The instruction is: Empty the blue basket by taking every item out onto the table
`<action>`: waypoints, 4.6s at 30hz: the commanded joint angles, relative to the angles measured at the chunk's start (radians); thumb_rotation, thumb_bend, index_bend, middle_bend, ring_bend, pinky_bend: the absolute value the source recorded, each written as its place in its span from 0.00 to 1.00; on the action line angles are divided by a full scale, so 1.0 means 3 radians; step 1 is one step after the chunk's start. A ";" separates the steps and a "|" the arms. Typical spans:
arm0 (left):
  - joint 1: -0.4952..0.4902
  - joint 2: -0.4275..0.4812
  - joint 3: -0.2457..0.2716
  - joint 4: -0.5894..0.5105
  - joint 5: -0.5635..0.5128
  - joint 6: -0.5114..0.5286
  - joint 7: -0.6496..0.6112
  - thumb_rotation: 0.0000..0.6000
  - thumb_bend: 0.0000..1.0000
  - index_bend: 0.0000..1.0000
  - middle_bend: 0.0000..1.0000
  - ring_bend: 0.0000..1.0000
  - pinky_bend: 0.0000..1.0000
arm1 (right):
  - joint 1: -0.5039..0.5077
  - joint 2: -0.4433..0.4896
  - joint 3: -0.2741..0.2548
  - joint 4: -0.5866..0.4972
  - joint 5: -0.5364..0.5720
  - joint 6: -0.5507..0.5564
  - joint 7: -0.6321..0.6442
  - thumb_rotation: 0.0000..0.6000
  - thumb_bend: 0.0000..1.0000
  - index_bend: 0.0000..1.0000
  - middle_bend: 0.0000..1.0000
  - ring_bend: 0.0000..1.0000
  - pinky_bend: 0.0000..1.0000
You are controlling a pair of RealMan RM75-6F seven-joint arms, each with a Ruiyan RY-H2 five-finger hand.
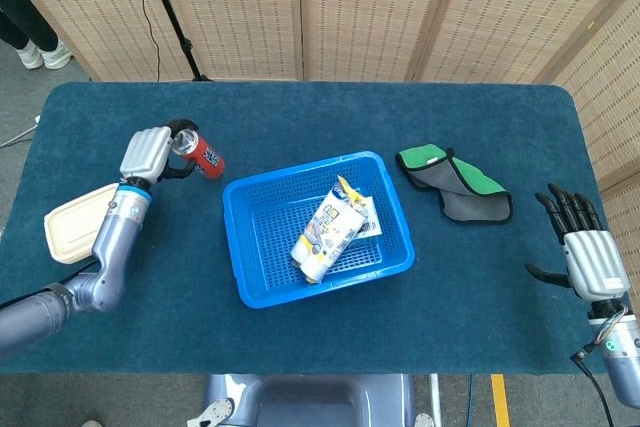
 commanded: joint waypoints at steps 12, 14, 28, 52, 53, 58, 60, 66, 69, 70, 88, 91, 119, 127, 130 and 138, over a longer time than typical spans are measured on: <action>0.0241 0.0481 0.0042 -0.0271 0.0691 -0.0469 -0.0830 1.00 0.23 0.00 0.00 0.00 0.08 | -0.0013 0.0024 -0.0007 -0.0044 -0.0009 0.0026 -0.0002 1.00 0.00 0.00 0.00 0.00 0.00; 0.0278 0.0556 0.0029 -0.0347 0.0781 -0.0427 -0.0915 1.00 0.22 0.00 0.00 0.00 0.06 | -0.0016 0.0030 -0.0006 -0.0052 -0.0010 0.0032 -0.0002 1.00 0.00 0.00 0.00 0.00 0.00; 0.0362 0.1040 0.0139 -0.1513 0.1716 -0.0046 -0.1110 1.00 0.21 0.00 0.00 0.00 0.05 | -0.0036 0.0078 -0.0006 -0.0125 -0.0031 0.0079 0.0022 1.00 0.00 0.00 0.00 0.00 0.00; -0.0138 0.0070 -0.0069 -0.1337 0.0278 -0.0736 -0.2143 1.00 0.06 0.00 0.00 0.00 0.00 | -0.0029 0.0107 -0.0004 -0.0070 -0.0042 0.0075 0.0144 1.00 0.00 0.00 0.00 0.00 0.00; -0.0179 0.0009 -0.0067 -0.1336 0.0131 -0.0689 -0.2053 1.00 0.06 0.00 0.00 0.00 0.00 | -0.0032 0.0112 -0.0006 -0.0072 -0.0047 0.0080 0.0152 1.00 0.00 0.00 0.00 0.00 0.00; -0.0344 -0.0153 -0.0048 -0.1376 -0.0371 -0.0519 -0.1677 1.00 0.06 0.00 0.00 0.00 0.00 | -0.0037 0.0123 -0.0004 -0.0068 -0.0051 0.0094 0.0180 1.00 0.00 0.00 0.00 0.00 0.00; -0.0418 -0.0231 -0.0043 -0.1388 -0.0532 -0.0429 -0.1517 1.00 0.06 0.00 0.00 0.00 0.00 | -0.0041 0.0128 -0.0003 -0.0071 -0.0051 0.0102 0.0195 1.00 0.00 0.00 0.00 0.00 0.00; -0.0681 -0.0464 -0.0054 -0.1374 -0.1076 -0.0150 -0.1000 1.00 0.06 0.00 0.00 0.00 0.00 | -0.0056 0.0147 0.0004 -0.0078 -0.0039 0.0121 0.0239 1.00 0.00 0.00 0.00 0.00 0.00; -0.0800 -0.0571 -0.0086 -0.1350 -0.1309 -0.0044 -0.0798 1.00 0.06 0.00 0.00 0.00 0.00 | -0.0053 0.0154 0.0005 -0.0078 -0.0038 0.0114 0.0248 1.00 0.00 0.00 0.00 0.00 0.00; -0.0835 -0.0603 -0.0101 -0.1342 -0.1376 -0.0017 -0.0738 1.00 0.06 0.00 0.00 0.00 0.00 | -0.0054 0.0157 0.0006 -0.0079 -0.0037 0.0117 0.0252 1.00 0.00 0.00 0.00 0.00 0.00; -0.1193 -0.1156 -0.0335 -0.0800 -0.1997 0.0158 -0.0078 1.00 0.06 0.00 0.00 0.00 0.00 | -0.0068 0.0204 0.0039 -0.0040 0.0027 0.0097 0.0422 1.00 0.00 0.00 0.00 0.00 0.00; -0.1199 -0.1209 -0.0370 -0.0755 -0.2048 0.0180 -0.0027 1.00 0.10 0.00 0.00 0.00 0.00 | -0.0065 0.0207 0.0043 -0.0035 0.0034 0.0088 0.0444 1.00 0.00 0.00 0.00 0.00 0.00; -0.0781 -0.1055 -0.0913 -0.1370 -0.1809 0.0979 0.0326 1.00 0.71 0.39 0.19 0.30 0.48 | -0.0065 0.0224 0.0026 -0.0095 0.0001 0.0079 0.0444 1.00 0.00 0.00 0.00 0.00 0.00; -0.0344 -0.0312 -0.0985 -0.2122 -0.1480 0.1103 0.0374 1.00 0.71 0.39 0.19 0.30 0.48 | -0.0058 0.0211 0.0002 -0.0126 -0.0048 0.0083 0.0371 1.00 0.00 0.00 0.00 0.00 0.00; -0.0149 -0.0037 -0.0934 -0.2293 -0.1391 0.1084 0.0360 1.00 0.71 0.40 0.19 0.30 0.48 | -0.0056 0.0204 -0.0008 -0.0133 -0.0065 0.0085 0.0345 1.00 0.00 0.00 0.00 0.00 0.00; 0.0437 0.0706 -0.0671 -0.2553 -0.0963 0.0832 0.0147 1.00 0.70 0.40 0.21 0.32 0.48 | -0.0057 0.0199 -0.0015 -0.0192 -0.0099 0.0119 0.0292 1.00 0.00 0.00 0.00 0.00 0.00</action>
